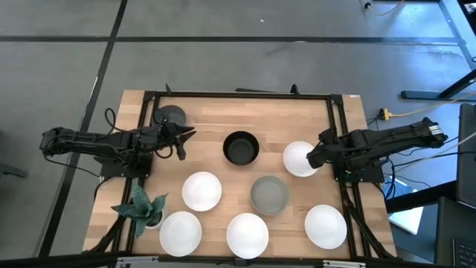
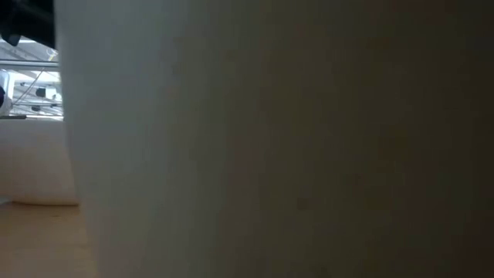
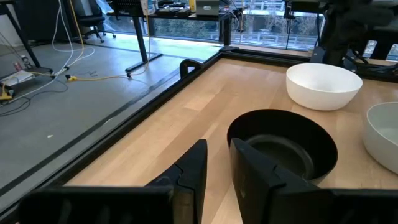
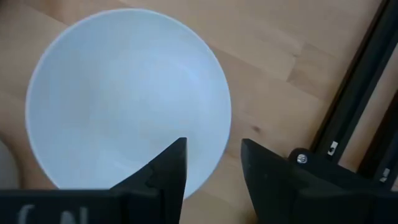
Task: Nest bowls inside each other
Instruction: Stack the white bowl on top of the black bowl
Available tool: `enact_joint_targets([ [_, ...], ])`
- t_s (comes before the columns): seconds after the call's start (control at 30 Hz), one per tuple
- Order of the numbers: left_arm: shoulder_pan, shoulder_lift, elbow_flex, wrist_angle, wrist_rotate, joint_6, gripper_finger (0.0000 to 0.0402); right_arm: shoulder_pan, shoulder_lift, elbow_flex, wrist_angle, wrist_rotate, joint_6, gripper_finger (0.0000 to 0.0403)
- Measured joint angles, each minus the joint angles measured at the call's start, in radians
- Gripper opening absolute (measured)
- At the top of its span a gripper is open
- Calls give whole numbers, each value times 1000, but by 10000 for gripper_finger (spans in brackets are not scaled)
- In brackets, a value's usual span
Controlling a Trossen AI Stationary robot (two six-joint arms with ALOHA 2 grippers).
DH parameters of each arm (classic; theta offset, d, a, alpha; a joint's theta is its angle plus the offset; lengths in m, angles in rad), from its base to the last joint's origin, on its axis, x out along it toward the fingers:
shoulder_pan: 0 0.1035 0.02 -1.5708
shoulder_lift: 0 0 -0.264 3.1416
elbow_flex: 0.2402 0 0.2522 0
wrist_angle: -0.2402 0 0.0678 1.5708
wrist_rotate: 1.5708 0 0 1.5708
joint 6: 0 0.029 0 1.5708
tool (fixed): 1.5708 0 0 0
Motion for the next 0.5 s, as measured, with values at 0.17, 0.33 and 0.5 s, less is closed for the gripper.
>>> enact_joint_targets([
  [0.17, 0, 0, 0, 0, 0, 0, 66, 0, 72, 0, 5, -4, -1, 153],
  [0.33, 0, 0, 0, 0, 0, 0, 66, 0, 137, -21, 11, -2, -7, 153],
  [0.5, 0, 0, 0, 0, 0, 0, 66, -1, 131, -131, 159, 3, -52, 150],
])
